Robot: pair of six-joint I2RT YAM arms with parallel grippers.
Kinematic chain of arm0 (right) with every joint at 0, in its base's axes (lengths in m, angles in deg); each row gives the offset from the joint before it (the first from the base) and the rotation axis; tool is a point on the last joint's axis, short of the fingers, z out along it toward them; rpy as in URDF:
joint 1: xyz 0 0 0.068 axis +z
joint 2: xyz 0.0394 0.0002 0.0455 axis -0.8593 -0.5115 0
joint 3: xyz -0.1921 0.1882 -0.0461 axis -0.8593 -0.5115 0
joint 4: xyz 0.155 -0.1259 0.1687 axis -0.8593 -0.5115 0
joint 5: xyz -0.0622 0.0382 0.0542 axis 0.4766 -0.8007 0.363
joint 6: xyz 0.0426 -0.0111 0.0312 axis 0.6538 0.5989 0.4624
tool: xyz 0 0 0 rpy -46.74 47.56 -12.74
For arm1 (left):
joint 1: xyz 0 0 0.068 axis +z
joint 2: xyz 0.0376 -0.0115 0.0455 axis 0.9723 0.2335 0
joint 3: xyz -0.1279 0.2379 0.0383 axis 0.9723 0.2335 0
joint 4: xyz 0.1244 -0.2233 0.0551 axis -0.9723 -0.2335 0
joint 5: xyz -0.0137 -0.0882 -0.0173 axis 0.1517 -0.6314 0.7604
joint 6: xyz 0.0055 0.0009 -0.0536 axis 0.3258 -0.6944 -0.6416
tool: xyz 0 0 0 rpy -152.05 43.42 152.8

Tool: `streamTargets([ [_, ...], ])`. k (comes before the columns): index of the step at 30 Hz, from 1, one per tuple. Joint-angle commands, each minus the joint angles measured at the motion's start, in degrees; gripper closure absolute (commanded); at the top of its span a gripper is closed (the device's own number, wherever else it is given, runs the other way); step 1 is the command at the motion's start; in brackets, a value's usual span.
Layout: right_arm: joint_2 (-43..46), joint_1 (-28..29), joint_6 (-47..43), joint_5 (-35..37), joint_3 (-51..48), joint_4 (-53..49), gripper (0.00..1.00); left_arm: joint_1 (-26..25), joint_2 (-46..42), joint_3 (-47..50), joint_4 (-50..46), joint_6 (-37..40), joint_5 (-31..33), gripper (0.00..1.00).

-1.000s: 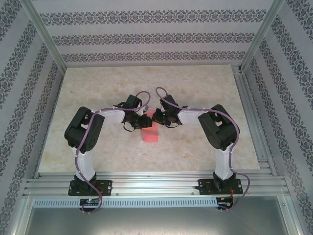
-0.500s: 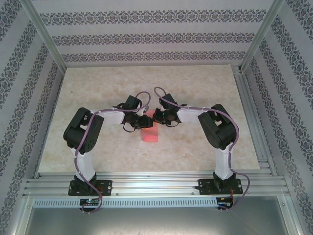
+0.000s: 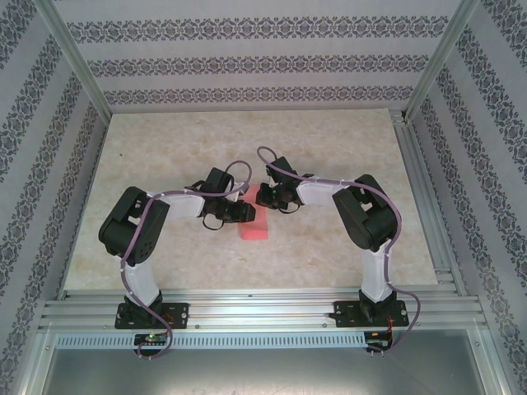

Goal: Fold a paper plane with a square sheet of paper (fold left side to right side)
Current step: First fold the square sheet of paper in half at the center of the table.

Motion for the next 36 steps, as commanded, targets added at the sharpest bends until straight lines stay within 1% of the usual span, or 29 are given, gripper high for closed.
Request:
streamTargets([
  [1,-3.59,-0.16,-1.63,7.24,-1.38,-8.5,0.9,-0.78,-1.7,3.63,-6.09,0.92,-1.06,0.65],
  [5,-3.5,-0.12,-1.81,7.26,-1.3,-8.54,0.9,-1.06,-3.24,6.16,-5.91,1.21,-2.05,0.65],
  [12,-3.67,-0.12,-1.82,7.29,-1.21,-8.65,0.9,-2.79,-4.51,9.71,-1.81,1.21,-6.54,0.64],
  [15,-3.68,-0.13,-1.85,7.16,-1.12,-8.55,0.9,-3.41,-6.0,10.64,-1.85,1.9,-7.66,0.62],
  [22,-3.84,0.02,-1.96,6.67,-0.76,-8.42,0.9,-3.3,-12.86,13.95,-2.37,1.19,-7.34,0.58],
  [25,-3.92,0.17,-2.24,6.46,-0.44,-8.64,0.9,-1.34,-16.41,12.6,-2.49,-0.83,-7.62,0.58],
  [28,-3.76,0.41,-2.43,6.69,-0.33,-8.73,0.9,2.44,-19.58,10.41,-1.52,-2.79,-7.19,0.59],
  [30,-3.92,0.43,-2.52,6.54,-0.16,-8.82,0.9,4.58,-19.75,8.31,-1.37,-3.26,-6.17,0.61],
  [32,-4.0,0.63,-2.52,6.54,-0.06,-8.83,0.9,5.93,-17.52,5.53,-0.68,-3.34,-6.5,0.64],
  [36,-4.33,0.79,-2.61,6.54,0.11,-8.93,0.9,6.19,-10.37,0.46,-0.9,-2.28,-7.07,0.73],
])
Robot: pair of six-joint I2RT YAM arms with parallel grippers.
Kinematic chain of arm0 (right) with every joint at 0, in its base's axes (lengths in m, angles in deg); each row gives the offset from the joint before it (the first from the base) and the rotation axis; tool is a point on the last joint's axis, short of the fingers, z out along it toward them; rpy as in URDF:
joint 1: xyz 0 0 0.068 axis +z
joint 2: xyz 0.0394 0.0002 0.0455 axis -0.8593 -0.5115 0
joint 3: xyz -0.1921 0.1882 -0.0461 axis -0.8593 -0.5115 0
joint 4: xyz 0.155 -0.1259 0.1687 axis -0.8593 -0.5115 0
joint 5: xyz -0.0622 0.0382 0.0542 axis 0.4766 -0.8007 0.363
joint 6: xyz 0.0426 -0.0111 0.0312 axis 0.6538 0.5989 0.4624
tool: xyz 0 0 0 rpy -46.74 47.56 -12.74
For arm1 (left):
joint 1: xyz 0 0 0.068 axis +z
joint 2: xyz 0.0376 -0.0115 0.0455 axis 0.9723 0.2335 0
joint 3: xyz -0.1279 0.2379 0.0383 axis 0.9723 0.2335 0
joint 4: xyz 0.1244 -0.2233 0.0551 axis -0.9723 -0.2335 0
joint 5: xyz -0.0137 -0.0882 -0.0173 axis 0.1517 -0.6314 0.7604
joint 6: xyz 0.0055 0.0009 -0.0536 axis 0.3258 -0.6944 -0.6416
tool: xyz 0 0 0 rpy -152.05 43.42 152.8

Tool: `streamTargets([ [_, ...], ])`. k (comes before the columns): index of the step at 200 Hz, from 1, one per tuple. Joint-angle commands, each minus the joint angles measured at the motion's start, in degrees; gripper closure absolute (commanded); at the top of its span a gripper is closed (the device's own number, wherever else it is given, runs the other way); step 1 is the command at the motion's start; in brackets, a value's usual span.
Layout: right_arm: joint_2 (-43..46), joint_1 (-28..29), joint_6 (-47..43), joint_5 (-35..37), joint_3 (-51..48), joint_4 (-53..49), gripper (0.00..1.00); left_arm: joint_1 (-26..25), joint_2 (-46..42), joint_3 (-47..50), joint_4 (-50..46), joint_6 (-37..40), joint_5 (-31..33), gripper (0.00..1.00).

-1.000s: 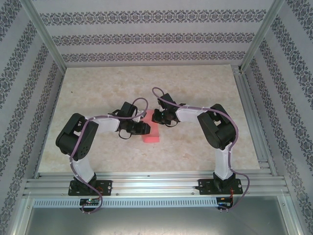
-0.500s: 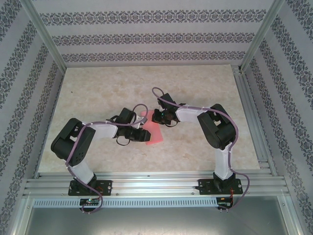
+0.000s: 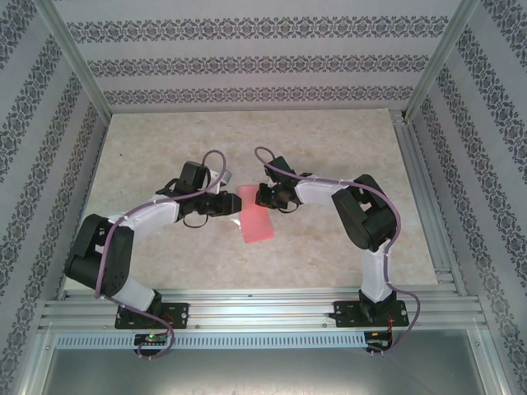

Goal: Fold a paper plane with a square sheet of paper (fold left side to right side)
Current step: First fold the square sheet of paper in half at the center of the table, then hold the square sheet of paper at the center of the table.

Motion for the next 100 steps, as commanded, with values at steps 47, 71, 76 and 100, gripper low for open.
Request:
streamTargets([
  [47,-4.65,0.69,-1.46,5.22,-0.32,-7.48,0.9,-0.39,13.43,-6.35,6.81,-1.76,-4.88,0.75],
  [71,-4.53,0.69,-1.71,5.53,-0.21,-7.83,0.9,-1.33,15.99,-6.36,6.71,-0.92,-5.54,0.75],
  [76,-4.42,0.74,-1.79,5.62,-0.21,-7.86,0.9,-1.54,16.54,-6.4,6.67,-0.77,-5.45,0.75],
  [100,-4.31,0.72,-1.89,5.78,-0.3,-7.93,0.9,-1.99,18.81,-5.5,8.2,-1.24,-5.09,0.75],
])
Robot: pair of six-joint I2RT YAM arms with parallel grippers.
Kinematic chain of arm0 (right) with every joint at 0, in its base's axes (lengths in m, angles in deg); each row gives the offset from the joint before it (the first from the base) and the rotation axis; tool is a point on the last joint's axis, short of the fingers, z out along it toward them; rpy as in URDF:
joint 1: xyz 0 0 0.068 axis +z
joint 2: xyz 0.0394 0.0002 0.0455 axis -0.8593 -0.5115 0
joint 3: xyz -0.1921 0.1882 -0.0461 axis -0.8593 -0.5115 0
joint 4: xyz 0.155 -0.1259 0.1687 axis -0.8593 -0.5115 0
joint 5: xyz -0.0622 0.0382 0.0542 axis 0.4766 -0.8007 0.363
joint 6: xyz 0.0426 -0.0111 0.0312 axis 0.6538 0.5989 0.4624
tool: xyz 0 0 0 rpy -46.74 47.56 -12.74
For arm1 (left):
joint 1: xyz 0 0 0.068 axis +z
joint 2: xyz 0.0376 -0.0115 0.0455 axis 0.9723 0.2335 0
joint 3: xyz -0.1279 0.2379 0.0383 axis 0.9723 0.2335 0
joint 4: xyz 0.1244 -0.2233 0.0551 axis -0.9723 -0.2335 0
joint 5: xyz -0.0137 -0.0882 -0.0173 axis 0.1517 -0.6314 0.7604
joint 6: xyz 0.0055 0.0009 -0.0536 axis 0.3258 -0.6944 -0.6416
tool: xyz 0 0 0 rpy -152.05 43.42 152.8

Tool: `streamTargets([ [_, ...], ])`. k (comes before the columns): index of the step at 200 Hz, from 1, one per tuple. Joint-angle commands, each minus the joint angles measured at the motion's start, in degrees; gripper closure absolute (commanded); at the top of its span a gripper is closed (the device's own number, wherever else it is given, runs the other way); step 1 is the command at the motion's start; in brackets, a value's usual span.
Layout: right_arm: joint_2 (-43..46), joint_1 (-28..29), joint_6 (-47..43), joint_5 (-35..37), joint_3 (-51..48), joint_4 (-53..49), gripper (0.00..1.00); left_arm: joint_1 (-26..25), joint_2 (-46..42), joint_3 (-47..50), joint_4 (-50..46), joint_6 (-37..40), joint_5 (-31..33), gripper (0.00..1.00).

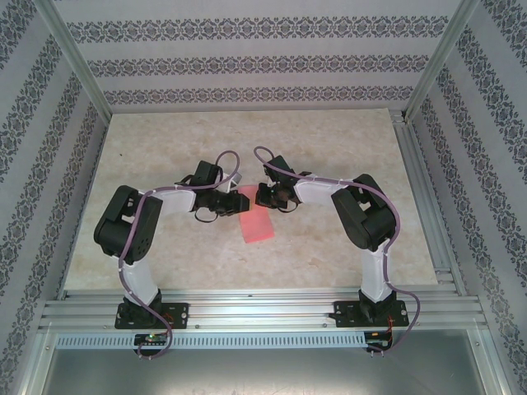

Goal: Fold a paper plane with a square sheet of paper (fold left side to right side)
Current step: Hold the square sheet of paper at the center of the table.

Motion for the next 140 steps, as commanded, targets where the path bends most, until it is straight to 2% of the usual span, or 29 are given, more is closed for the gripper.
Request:
streamTargets([
  [1,-3.91,0.58,-1.72,5.44,-1.42,-6.28,0.9,-1.19,2.96,-0.29,3.87,-0.2,-1.31,0.75],
  [35,-1.91,0.31,-2.11,4.25,-1.59,-4.45,0.88,-1.8,5.51,-0.48,2.01,1.37,0.78,0.75],
  [80,7.36,-0.78,-3.88,3.93,-1.35,-5.69,0.81,-2.64,6.93,-0.5,0.79,2.22,2.03,0.75],
  [110,13.92,-0.19,-2.19,1.9,-5.32,-6.54,0.83,-3.06,6.73,-0.59,-0.02,2.7,2.64,0.75],
  [140,16.93,2.29,3.56,-1.55,-13.08,-2.42,0.87,-3.2,6.12,-0.37,0.0,2.6,3.09,0.75],
])
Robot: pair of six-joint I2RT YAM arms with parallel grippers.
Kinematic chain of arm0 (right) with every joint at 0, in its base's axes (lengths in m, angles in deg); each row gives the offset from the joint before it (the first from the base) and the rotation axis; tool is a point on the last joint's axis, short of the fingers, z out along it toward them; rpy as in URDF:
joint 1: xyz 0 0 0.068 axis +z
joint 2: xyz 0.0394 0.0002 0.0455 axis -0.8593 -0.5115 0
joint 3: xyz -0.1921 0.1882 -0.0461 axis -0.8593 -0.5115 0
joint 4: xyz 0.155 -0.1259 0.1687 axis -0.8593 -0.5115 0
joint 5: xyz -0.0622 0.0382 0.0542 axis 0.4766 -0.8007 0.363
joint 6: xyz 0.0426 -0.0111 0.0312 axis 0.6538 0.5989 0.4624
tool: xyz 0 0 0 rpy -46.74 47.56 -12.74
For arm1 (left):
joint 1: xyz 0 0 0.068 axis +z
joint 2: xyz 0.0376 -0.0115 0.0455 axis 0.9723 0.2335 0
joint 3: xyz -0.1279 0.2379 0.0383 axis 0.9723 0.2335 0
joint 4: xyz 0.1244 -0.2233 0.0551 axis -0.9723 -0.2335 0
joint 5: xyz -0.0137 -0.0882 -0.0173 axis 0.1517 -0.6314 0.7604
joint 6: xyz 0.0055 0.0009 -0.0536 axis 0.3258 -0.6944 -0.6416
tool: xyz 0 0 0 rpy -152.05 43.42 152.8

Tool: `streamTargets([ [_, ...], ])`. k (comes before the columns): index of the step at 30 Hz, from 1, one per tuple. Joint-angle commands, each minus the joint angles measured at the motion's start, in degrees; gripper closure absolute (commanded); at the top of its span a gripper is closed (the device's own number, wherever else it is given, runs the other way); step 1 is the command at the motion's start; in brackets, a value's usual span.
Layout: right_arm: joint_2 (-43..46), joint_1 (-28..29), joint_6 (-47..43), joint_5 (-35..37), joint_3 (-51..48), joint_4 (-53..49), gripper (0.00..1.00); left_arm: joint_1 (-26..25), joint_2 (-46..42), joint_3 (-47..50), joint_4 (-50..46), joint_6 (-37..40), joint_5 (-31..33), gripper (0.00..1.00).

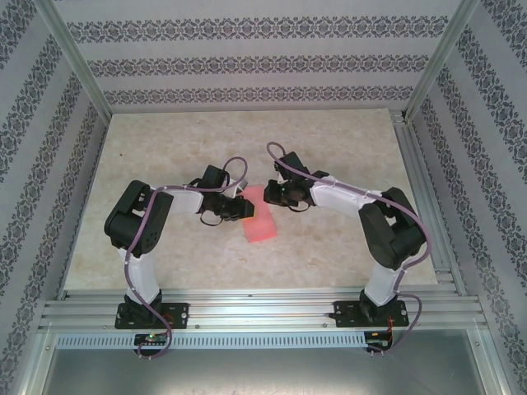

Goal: Fold a paper plane with a square sheet of paper (fold left side to right side)
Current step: Hold the square sheet of paper at the center of the table, then first fold the square sheet of paper in half at the center of the table.

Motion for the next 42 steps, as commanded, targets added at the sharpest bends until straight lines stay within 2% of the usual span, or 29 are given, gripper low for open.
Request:
streamTargets([
  [1,2.2,2.56,4.96,-3.27,-6.25,1.94,0.87,-1.18,1.31,0.42,-1.3,1.96,3.04,0.75],
  [11,-0.41,5.54,7.27,-2.62,-11.14,3.55,0.88,-1.21,1.14,0.0,-1.65,2.01,3.4,0.75],
  [24,-0.88,7.45,7.42,-1.34,-17.03,2.75,0.88,-1.01,0.96,-2.69,-3.55,2.05,5.87,0.68],
  [31,-1.14,7.58,6.63,-0.16,-18.39,1.42,0.88,0.89,2.64,-6.36,-4.77,2.79,7.05,0.68],
  [42,-2.34,7.6,5.35,0.8,-18.31,-0.07,0.88,4.5,6.11,-11.51,-3.73,3.1,5.1,0.66],
])
